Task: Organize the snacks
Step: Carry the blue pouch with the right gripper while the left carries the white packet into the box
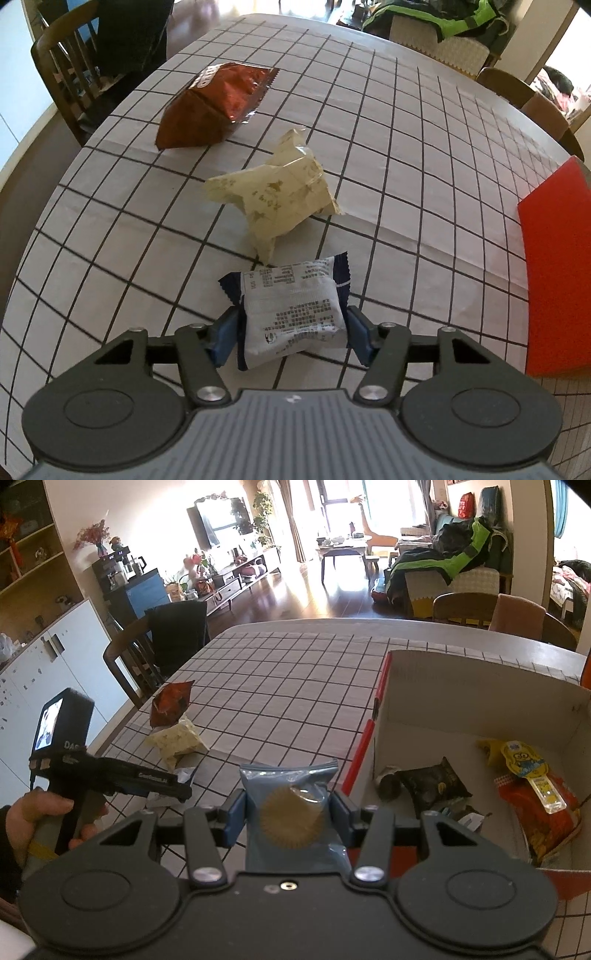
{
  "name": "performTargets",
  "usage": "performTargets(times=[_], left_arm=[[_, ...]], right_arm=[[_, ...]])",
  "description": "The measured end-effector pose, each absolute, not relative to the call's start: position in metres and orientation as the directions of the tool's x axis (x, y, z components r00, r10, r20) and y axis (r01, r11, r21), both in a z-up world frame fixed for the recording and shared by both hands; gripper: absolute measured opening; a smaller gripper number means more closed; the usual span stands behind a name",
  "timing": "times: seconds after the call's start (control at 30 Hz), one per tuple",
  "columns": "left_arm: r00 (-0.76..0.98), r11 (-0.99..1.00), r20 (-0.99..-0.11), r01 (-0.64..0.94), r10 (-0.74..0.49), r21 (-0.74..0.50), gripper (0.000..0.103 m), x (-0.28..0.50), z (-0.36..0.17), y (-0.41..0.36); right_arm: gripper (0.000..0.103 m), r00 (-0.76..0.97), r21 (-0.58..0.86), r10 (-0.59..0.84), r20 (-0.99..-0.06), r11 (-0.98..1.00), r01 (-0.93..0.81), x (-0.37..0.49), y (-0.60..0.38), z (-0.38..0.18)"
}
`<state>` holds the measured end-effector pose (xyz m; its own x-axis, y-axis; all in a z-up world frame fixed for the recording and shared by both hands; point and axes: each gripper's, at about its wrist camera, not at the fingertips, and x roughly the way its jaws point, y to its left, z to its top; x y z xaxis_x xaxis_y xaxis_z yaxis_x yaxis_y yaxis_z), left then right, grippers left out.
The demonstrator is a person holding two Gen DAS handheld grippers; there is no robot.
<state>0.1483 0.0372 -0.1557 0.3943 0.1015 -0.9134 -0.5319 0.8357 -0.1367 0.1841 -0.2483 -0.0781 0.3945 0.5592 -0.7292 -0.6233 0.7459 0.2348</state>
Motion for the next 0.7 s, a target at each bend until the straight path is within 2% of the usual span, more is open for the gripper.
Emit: performTargets(times=[0.37, 0.7], left_arm=[[0.462, 0.855, -0.884, -0.486, 0.077, -0.179, 0.06, 0.119, -0.121, 0.02], [0.576, 0.924, -0.817, -0.329, 0.031, -0.197, 0.06, 0.146, -0.06, -0.033]], right_arm=[[0.049, 0.385, 0.255, 0.592, -0.708, 0.723, -0.642, 0.187, -0.257, -0.067], [0.049, 0.474, 0.248, 0.587, -0.656, 0.761, -0.6, 0.209, -0.291, -0.045]])
